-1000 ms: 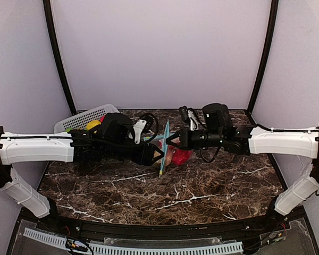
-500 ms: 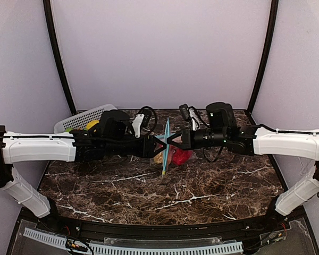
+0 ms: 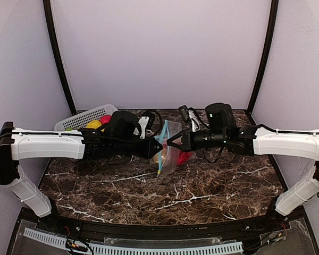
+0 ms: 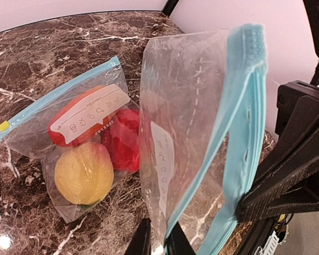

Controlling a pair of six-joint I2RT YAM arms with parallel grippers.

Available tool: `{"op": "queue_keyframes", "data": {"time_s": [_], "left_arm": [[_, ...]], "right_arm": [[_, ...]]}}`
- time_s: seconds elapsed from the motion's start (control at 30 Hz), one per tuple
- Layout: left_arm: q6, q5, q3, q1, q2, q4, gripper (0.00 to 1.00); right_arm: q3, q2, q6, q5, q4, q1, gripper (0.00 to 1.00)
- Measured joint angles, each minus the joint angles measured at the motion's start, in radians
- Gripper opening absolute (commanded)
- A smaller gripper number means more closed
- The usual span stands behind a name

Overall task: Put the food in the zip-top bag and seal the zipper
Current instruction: Open the zipper food storage bag at the center of the board.

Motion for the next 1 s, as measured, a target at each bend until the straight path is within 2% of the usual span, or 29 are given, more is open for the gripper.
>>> {"op": "queue_keyframes", "data": {"time_s": [0.5, 0.7, 0.83, 1.0], "left_arm": [[0.051, -0.284, 0.06, 0.0, 0.038, -0.213, 0.01], [0.073, -0.335, 0.071, 0.0, 0.065, -0.272, 0.01], [0.093, -0.27, 0.066, 0.0, 0.065, -0.236, 0.09], [0.1, -0.107, 0.023, 0.0, 0.065, -0.13, 0.28]], "right_arm": [[0.031, -0.017, 0.01, 0.087, -0.194, 0.004, 0.0], [0.071, -0.017, 0.027, 0.108, -0.27, 0.005, 0.0], [0.072, -0.017, 0.039, 0.122, -0.306, 0.005, 0.0], [0.092, -0.005, 0.066, 0.131, -0.329, 0.005, 0.0]]}}
